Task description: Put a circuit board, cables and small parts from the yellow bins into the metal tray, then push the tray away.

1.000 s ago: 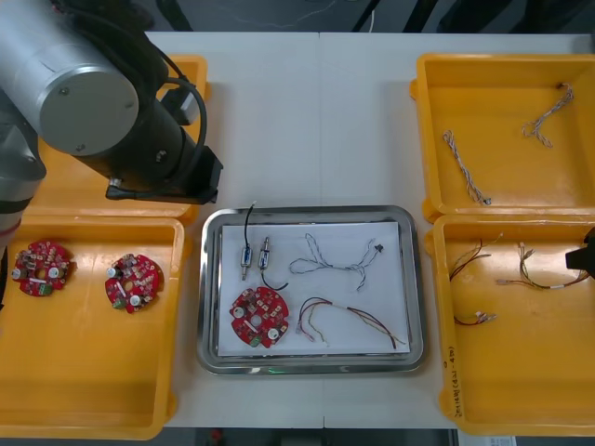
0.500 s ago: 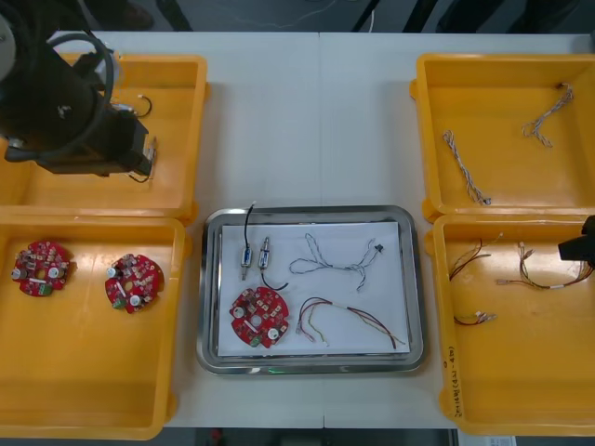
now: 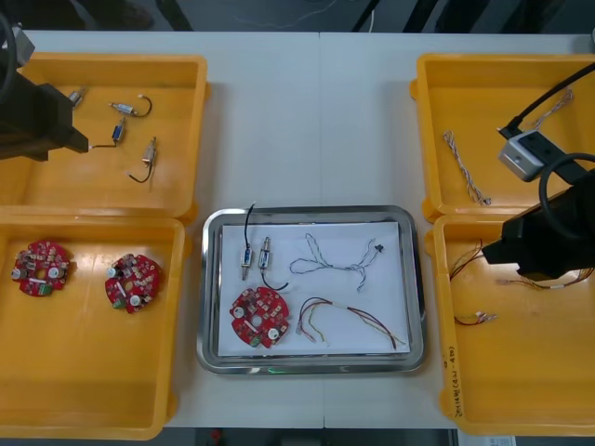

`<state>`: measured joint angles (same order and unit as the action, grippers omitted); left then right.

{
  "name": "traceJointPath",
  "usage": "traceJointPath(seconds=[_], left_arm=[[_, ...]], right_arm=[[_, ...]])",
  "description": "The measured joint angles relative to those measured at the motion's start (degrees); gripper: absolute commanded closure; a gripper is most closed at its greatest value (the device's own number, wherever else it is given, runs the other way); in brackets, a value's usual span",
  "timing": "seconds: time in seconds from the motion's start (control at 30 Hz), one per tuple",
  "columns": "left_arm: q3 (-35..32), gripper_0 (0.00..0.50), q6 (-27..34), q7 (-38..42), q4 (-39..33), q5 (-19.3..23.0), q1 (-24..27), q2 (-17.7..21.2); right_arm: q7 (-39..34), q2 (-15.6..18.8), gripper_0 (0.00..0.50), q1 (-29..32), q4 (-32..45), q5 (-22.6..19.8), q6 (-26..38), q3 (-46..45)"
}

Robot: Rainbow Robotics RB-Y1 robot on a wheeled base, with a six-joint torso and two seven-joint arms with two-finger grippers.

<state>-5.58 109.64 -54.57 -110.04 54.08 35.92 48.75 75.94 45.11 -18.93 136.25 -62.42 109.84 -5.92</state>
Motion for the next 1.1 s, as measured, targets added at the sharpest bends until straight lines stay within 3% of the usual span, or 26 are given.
traceJointPath(seconds=[0.2, 0.73, 0.93, 1.1], left_arm=[[-2.3, 0.0, 0.0, -7.5, -1.6, -0.9, -4.7, 0.2], [-6.9, 0.0, 0.0, -7.5, -10.0, -1.5, -17.0, 0.3], [-8.4, 0.0, 0.0, -7.5, -12.2, -1.6, -20.8, 0.3], [-9.3, 0.0, 0.0, -7.5, -12.5, -1.6, -22.1, 0.3]], right_arm=[[0.0, 0.0, 0.0, -5.9, 1.7, -0.2, 0.0, 8.5], [0.0, -0.4, 0.0, -16.5, 4.4, 8.4, 0.0, 34.6], [0.5, -3.1, 0.0, -18.9, 4.4, 12.8, -0.1, 42.8], [8.9, -7.6, 0.0, -21.0, 2.8, 18.0, -0.3, 48.8]])
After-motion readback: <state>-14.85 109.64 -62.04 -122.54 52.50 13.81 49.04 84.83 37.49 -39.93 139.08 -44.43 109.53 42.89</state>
